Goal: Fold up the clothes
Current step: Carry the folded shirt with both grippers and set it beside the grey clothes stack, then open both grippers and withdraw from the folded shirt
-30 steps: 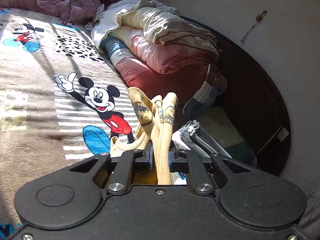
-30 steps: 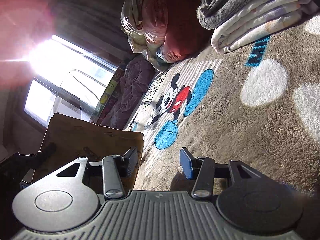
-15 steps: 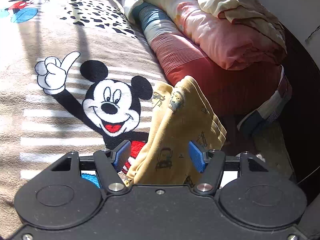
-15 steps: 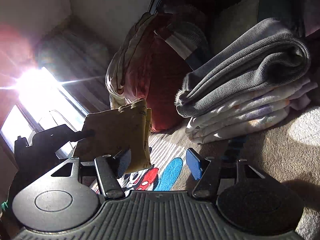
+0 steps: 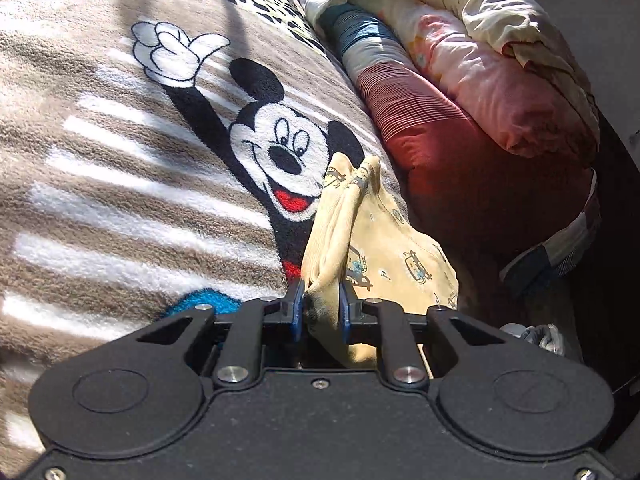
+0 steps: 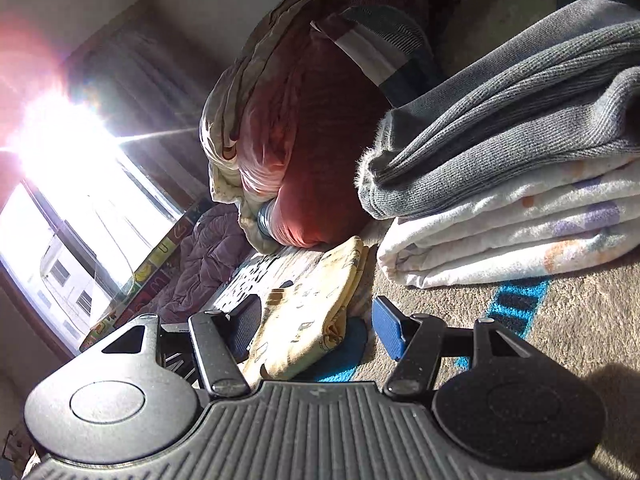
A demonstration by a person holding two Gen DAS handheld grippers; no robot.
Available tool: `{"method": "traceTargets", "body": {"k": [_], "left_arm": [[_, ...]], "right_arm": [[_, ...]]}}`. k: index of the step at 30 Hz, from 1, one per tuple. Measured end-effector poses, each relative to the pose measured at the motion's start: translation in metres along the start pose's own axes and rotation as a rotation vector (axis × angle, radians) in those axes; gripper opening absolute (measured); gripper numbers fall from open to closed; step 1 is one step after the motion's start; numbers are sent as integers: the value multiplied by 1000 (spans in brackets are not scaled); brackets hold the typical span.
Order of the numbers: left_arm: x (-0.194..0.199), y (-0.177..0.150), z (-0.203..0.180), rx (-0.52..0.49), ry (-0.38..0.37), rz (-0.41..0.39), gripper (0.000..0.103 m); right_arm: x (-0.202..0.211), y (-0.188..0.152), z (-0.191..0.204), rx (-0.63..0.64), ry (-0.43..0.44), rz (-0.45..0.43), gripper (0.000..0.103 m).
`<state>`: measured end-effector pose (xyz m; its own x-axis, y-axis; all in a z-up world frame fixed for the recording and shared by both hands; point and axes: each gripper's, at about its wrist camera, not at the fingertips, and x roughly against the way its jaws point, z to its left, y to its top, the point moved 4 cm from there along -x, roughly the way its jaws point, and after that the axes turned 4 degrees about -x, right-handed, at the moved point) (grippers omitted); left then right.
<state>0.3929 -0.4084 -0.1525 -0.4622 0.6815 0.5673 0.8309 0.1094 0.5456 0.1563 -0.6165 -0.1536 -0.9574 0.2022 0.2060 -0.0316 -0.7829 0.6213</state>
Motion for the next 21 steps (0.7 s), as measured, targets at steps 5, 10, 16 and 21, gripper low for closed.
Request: {"method": "traceTargets", "body": {"k": [5, 10, 16, 21], "left_arm": [[21, -8, -11, -115, 45, -19, 19], [42, -15, -21, -230, 90, -38, 58], [73, -38, -42, -428, 164, -10, 72], [92, -52, -63, -610, 243, -2, 94]], "right_arm": [[-5, -8, 16, 78, 16, 67, 67], [-8, -18, 30, 135, -2, 128, 85], [-5, -18, 50, 224, -76, 135, 102], [-6, -14, 61, 315, -193, 157, 102]]}}
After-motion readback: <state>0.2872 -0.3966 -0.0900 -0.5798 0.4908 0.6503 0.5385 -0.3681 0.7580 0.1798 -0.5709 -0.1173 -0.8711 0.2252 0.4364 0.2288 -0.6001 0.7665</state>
